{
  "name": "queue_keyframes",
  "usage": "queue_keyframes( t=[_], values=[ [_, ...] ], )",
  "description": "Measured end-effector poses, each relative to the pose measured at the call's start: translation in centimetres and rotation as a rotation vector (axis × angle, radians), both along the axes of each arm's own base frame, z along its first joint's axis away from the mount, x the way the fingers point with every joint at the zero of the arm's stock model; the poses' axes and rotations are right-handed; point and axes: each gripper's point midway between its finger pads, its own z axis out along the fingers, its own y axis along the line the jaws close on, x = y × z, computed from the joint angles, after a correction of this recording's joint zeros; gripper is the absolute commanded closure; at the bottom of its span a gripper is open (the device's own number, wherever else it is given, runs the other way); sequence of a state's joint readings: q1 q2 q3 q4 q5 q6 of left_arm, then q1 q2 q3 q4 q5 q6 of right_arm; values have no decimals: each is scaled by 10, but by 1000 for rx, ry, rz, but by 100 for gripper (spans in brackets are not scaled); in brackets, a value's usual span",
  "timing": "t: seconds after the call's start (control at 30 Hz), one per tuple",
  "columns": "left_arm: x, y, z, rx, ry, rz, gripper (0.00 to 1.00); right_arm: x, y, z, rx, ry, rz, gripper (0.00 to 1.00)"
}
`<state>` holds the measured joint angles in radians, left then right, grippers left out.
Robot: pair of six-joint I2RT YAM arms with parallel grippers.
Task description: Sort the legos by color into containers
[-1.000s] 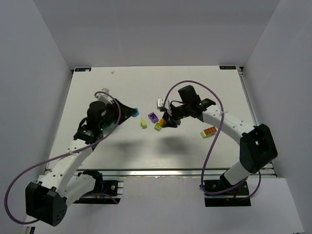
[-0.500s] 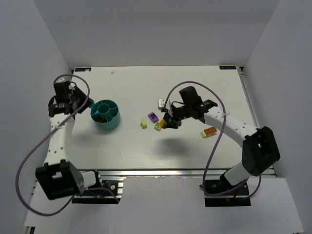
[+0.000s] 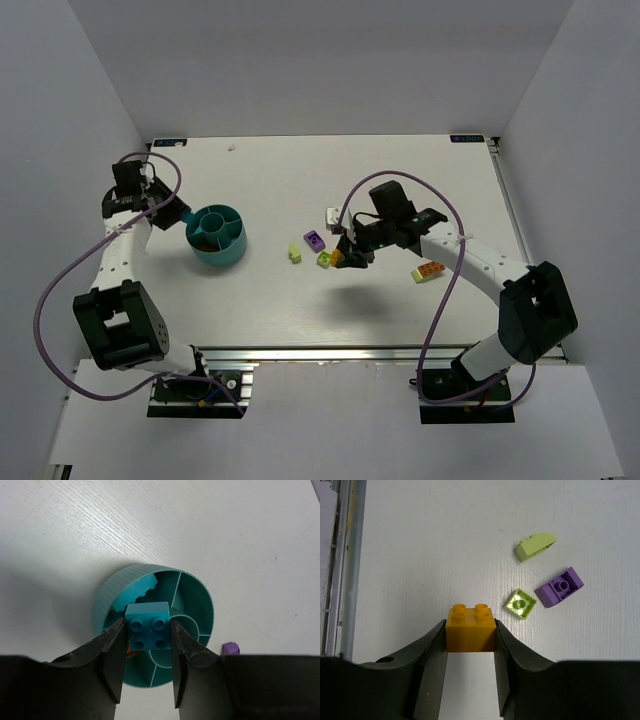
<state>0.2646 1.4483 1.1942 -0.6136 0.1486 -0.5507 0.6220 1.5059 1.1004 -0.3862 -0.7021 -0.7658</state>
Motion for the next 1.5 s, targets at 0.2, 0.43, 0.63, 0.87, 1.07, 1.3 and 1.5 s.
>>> queue_keyframes(
  t=[0.2, 0.43, 0.63, 0.87, 1.07, 1.3, 1.5],
  values=[
    [14, -5, -9, -52, -13, -9, 97, 0, 0, 0, 0, 0, 0, 100],
    [20, -9, -20, -89, -2, -11, 87, 0, 0, 0, 0, 0, 1, 100],
    [21, -9, -22, -89, -10, -11, 69, 0, 0, 0, 1, 1, 1, 100],
    [15, -12, -34, -96, 21, -14, 56, -1, 0, 0, 3, 2, 3, 100],
    [13, -12, -38, -95, 30, -14, 43, -1, 0, 0, 2, 3, 3, 100],
    [10, -13, -39, -94, 40, -17, 37, -2, 0, 0, 3, 6, 5, 100],
    [5, -10, -33, -69, 42, -9, 36, -1, 4, 3, 6, 0, 15, 100]
  ],
)
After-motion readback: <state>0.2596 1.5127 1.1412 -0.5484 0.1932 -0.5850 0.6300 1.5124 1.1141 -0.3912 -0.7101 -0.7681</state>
